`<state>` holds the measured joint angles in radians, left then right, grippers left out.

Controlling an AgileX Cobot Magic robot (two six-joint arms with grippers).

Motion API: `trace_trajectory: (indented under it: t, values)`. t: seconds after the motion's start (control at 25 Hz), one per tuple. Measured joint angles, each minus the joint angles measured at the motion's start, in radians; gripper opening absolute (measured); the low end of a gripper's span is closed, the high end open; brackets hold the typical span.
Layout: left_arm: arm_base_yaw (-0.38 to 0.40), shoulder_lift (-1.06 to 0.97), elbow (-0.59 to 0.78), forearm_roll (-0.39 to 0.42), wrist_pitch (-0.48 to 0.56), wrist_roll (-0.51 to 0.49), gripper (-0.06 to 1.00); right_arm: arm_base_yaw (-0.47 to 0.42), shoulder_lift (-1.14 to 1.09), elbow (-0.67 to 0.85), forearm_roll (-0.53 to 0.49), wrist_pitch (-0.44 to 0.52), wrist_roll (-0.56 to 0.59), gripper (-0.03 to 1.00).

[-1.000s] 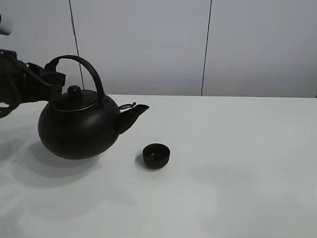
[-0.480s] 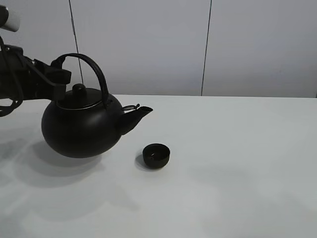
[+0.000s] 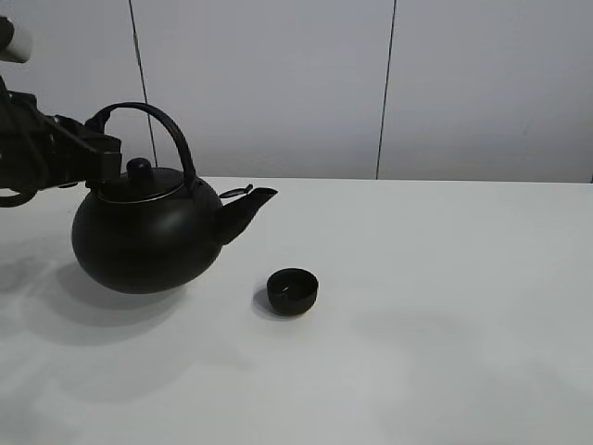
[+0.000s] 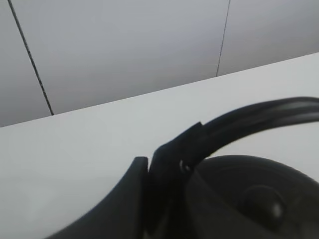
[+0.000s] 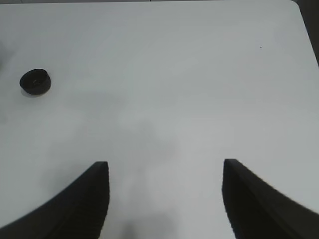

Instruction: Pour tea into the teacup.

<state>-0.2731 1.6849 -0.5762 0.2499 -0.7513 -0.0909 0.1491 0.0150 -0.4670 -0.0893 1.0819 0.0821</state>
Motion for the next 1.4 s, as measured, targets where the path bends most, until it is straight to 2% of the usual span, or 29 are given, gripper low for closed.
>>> trace_trajectory:
  t: [0.28, 0.8, 1.24, 1.4]
  values:
    - [-0.041, 0.0, 0.0, -0.107, -0.001, 0.001, 0.11, 0.0, 0.0, 0.0, 0.0, 0.0, 0.0, 0.45]
    - [-0.067, 0.001, 0.0, -0.115, -0.002, 0.136, 0.11, 0.0, 0.0, 0.0, 0.0, 0.0, 0.0, 0.45]
    - [-0.07, 0.026, -0.001, -0.25, 0.014, 0.174, 0.11, 0.0, 0.0, 0.0, 0.0, -0.001, 0.0, 0.45]
    - [-0.07, 0.05, -0.001, -0.25, 0.014, 0.175, 0.11, 0.0, 0.0, 0.0, 0.0, -0.001, 0.0, 0.45]
